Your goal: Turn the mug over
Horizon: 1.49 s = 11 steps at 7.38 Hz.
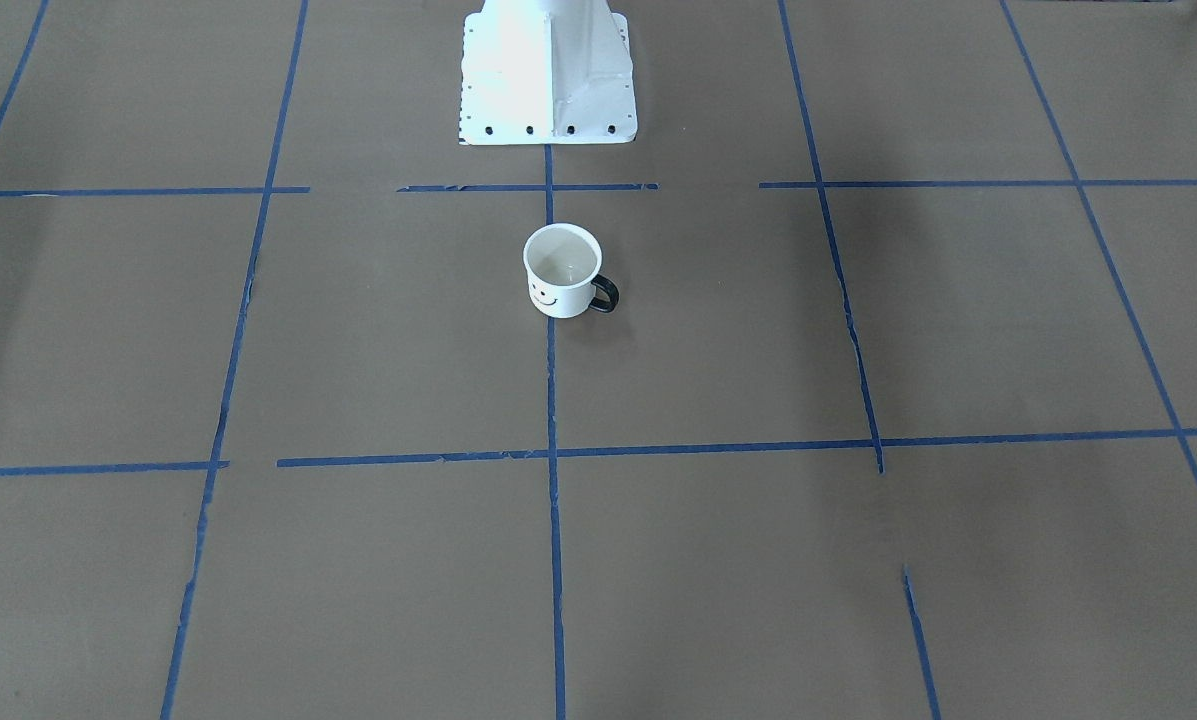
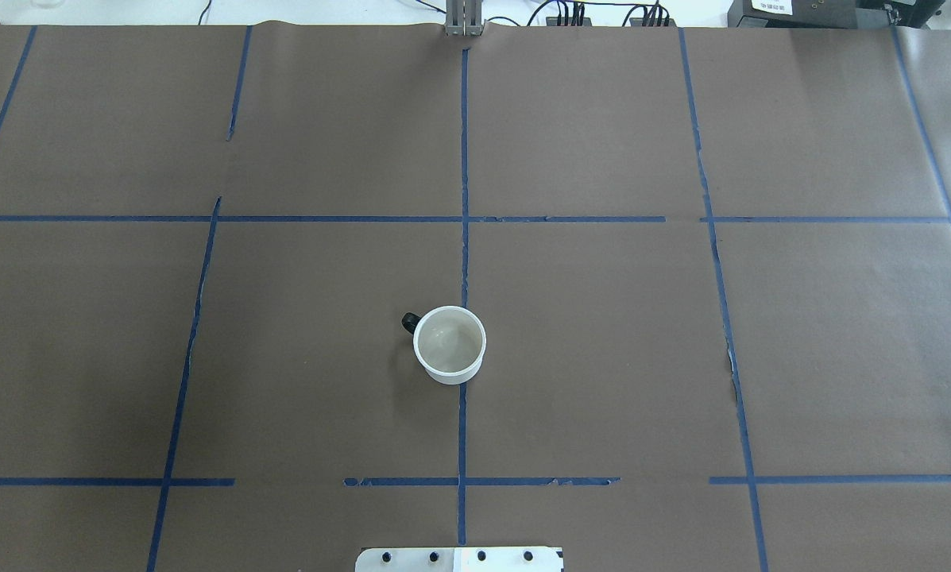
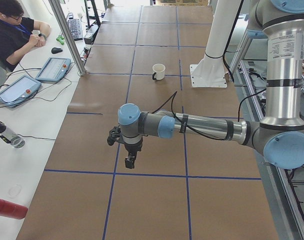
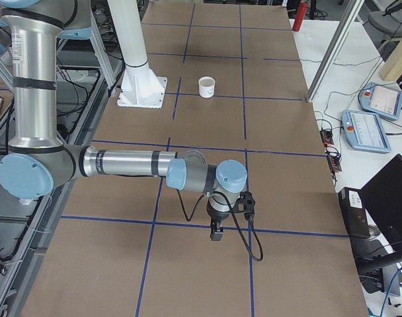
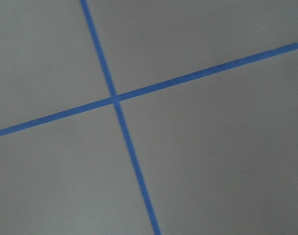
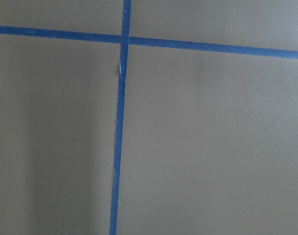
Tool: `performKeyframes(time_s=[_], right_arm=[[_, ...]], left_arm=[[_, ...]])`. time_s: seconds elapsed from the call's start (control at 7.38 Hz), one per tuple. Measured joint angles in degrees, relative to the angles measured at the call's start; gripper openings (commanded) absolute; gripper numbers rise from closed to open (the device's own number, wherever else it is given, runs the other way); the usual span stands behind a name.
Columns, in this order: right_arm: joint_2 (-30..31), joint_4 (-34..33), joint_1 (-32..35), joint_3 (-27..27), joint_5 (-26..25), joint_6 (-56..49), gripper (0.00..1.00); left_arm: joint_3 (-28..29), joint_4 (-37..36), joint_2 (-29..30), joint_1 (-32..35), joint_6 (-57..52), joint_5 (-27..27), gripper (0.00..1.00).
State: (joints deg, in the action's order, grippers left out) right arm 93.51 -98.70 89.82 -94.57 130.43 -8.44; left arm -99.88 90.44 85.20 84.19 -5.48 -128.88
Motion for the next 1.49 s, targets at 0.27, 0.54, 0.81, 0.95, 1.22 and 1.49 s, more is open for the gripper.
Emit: performKeyframes(time_s=[0.27, 0.54, 0.81, 0.95, 1.22, 1.49], right_arm=[[0.0, 0.0, 0.0, 0.0, 0.0, 0.0, 1.0], [0.0, 0.0, 0.0, 0.0, 0.0, 0.0, 1.0], [0.0, 0.0, 0.0, 0.0, 0.0, 0.0, 1.0], [0.0, 0.0, 0.0, 0.0, 0.0, 0.0, 1.0], [0.0, 0.0, 0.0, 0.0, 0.0, 0.0, 1.0], [0.0, 0.0, 0.0, 0.0, 0.0, 0.0, 1.0]], left_arm=[[0.33, 0.0, -0.89, 1.44, -0.81, -0.12, 1.0], [0.8, -0.09, -0.94, 1.6, -0.81, -2.11, 1.0], [1.74, -0.09, -0.94, 1.6, -0.81, -5.89, 1.0], [1.78, -0.09, -0.93, 1.6, -0.74, -6.36, 1.0], [1.8, -0.03, -0.72, 1.6, -0.74, -6.54, 1.0], [1.82, 0.63, -0.66, 1.69, -0.76, -6.56, 1.0]])
